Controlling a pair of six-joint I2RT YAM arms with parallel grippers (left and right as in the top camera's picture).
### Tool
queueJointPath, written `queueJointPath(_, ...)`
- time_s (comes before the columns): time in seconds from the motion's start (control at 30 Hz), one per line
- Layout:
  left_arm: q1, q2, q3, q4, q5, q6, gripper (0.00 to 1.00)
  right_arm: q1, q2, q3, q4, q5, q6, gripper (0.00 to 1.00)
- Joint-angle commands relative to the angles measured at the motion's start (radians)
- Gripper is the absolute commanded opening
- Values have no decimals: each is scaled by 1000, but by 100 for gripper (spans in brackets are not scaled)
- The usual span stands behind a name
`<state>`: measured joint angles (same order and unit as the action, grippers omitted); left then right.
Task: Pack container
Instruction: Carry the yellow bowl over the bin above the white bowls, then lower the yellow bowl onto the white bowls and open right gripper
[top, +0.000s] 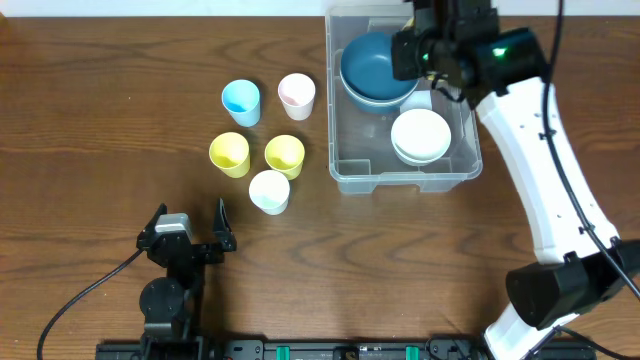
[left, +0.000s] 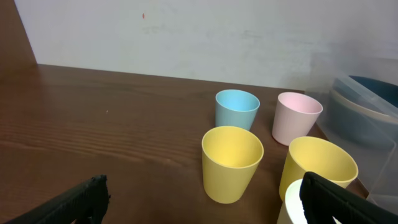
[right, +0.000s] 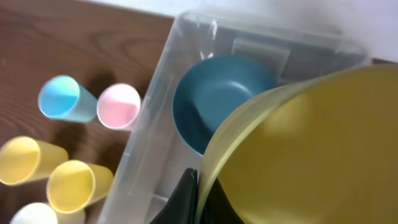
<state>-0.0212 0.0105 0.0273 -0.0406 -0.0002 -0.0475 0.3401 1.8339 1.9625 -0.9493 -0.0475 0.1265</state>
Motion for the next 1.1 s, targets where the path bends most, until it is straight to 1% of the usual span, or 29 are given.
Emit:
queueJointPath(0.0, 5, -5, -23, -32, -12, 17, 98, 20, 1, -59, 19, 22, -39, 1)
queueJointPath(0.33, 5, -5, -23, -32, -12, 17, 98, 20, 1, -275, 58, 21, -28, 1)
queueJointPath(0.43, 5, -5, -23, -32, -12, 17, 98, 21, 1, -323, 68, 18, -4, 1)
queueJointPath(0.63, 5, -5, -23, -32, -12, 17, 98, 20, 1, -421, 109, 13, 0, 2)
queueJointPath(0.73, 5, -5, -23, -32, -12, 17, 98, 21, 1, -473, 148, 13, 0, 4)
queueJointPath(0.93, 5, -5, -23, -32, -12, 17, 98, 20, 1, -523, 188, 14, 0, 12)
queueJointPath(1.0, 5, -5, -23, -32, -12, 17, 98, 19, 1, -536, 198, 20, 0, 20)
queueJointPath(1.07, 5, -5, -23, -32, -12, 17, 98, 19, 1, -544, 202, 23, 0, 22)
